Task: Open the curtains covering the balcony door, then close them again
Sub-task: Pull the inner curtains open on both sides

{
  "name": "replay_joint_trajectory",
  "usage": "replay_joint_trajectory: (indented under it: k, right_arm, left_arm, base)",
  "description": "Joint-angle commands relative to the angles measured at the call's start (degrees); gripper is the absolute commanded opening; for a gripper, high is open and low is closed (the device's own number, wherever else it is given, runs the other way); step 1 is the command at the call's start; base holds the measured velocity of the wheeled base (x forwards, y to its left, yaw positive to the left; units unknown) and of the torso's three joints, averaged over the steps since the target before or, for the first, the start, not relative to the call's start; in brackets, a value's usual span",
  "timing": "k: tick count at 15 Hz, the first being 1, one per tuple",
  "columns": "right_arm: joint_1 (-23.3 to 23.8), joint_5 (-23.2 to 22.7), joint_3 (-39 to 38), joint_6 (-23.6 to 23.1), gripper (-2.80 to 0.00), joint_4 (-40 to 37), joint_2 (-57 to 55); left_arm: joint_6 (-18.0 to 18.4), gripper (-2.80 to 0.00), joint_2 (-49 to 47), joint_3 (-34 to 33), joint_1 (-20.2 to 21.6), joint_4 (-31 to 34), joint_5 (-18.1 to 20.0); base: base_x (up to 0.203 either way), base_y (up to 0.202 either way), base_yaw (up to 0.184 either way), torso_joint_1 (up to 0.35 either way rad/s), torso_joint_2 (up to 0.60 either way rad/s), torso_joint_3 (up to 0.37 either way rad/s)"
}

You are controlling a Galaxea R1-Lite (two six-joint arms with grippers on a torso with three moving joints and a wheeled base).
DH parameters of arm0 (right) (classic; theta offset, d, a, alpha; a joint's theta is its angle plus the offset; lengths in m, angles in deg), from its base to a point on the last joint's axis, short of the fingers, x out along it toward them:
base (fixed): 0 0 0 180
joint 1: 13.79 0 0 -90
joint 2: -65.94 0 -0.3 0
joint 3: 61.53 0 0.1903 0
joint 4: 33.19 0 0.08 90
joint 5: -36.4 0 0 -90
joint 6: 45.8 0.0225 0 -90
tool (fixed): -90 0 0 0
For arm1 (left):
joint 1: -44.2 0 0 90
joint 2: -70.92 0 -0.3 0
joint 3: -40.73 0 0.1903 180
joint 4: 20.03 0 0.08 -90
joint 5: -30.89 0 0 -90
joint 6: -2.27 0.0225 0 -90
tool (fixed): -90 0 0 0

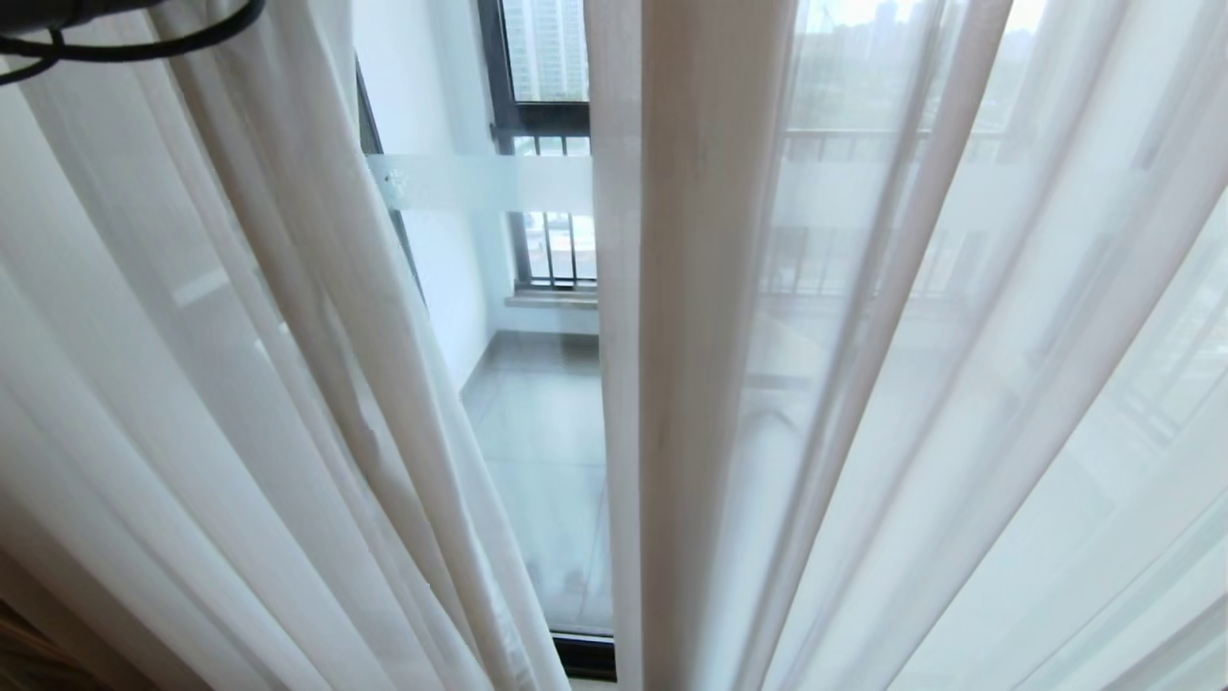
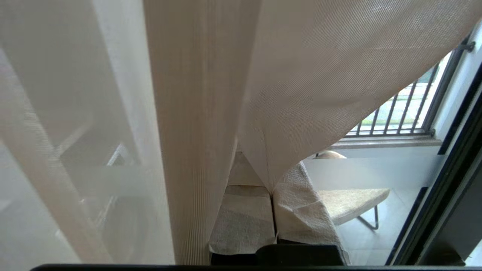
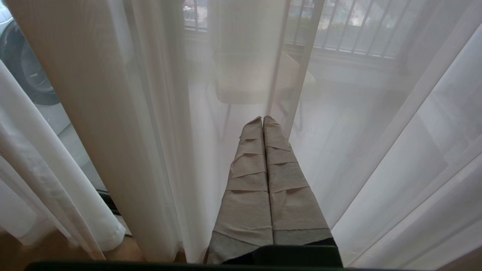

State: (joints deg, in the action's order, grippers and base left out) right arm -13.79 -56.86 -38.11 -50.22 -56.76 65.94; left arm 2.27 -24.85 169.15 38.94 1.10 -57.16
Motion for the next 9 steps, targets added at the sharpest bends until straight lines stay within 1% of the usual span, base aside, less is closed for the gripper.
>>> replay_joint_trajectory:
  k: [1,9]
  right_arm:
    - [0.0,0.0,0.0,-0.1,-2.8,0.0,0.0]
    - [0.0,-0.1,0.0,-0.1,-2.8,0.0,0.0]
  left_arm:
    - [0.0,-2.8,1.3,-0.6,2.1,-0.1,0.2]
    - [0.0,-2.8,2.4,-2.2,2.9,-0.1,0.1]
  base:
    - [0.0,0.0,0.0,0.0,0.0,0.0]
    - [0.0,0.0,0.0,0.0,0.0,0.0]
